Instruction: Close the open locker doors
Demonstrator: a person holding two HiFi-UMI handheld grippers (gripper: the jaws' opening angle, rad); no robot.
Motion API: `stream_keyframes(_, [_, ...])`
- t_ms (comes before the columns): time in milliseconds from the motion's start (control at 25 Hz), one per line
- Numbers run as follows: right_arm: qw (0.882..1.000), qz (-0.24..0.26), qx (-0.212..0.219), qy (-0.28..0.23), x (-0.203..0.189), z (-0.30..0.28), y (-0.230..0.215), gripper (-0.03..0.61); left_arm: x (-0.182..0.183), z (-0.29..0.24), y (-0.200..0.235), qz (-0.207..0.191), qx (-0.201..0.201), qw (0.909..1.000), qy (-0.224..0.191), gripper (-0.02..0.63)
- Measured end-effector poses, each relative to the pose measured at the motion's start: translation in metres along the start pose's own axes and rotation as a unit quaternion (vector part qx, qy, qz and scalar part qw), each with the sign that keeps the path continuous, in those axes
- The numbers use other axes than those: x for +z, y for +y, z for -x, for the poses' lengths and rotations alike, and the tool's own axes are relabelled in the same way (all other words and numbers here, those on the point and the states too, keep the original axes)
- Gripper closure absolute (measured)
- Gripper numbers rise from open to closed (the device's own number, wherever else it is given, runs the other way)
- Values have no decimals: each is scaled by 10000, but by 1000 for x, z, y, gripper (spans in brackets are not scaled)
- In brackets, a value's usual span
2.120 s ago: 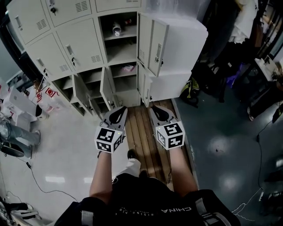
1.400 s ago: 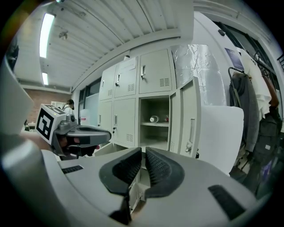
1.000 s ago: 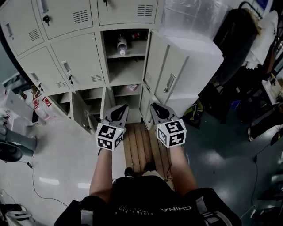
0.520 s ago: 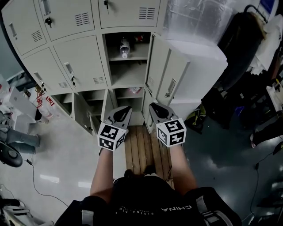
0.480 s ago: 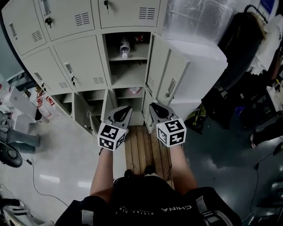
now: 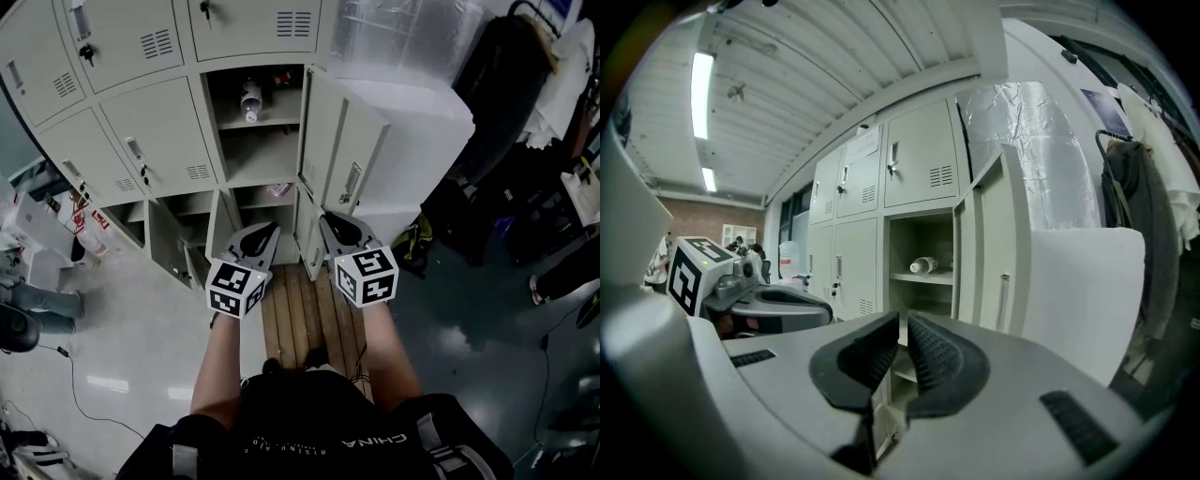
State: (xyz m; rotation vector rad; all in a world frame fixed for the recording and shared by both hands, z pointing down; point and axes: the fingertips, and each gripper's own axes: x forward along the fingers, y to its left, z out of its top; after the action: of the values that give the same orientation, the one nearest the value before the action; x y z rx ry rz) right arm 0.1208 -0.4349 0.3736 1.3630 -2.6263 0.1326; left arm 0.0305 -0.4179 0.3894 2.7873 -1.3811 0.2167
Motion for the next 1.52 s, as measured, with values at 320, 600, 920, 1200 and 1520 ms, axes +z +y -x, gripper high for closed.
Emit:
stream_keyframes(320, [9990, -150, -414, -48, 5, 10, -62, 526, 0, -37, -29, -64, -381, 9992, 109, 592])
stream_keyframes(600, [9984, -181, -528, -116, 14, 5, -102, 462, 6, -66, -37, 9, -496, 9988, 32, 592])
stream_keyframes(920, [9987, -325, -287, -249, 22, -10, -124, 460, 8, -89, -35, 25, -404, 9992, 31, 591])
stream_keyframes(1200, [9985, -408, -21, -376, 23, -14, -120, 462, 9, -103, -42, 2, -492, 9988, -23, 532])
stream_keyframes(1520, [9957, -356, 778, -356, 21, -18, -87, 477, 7, -115, -53, -165, -331, 9992, 119, 532])
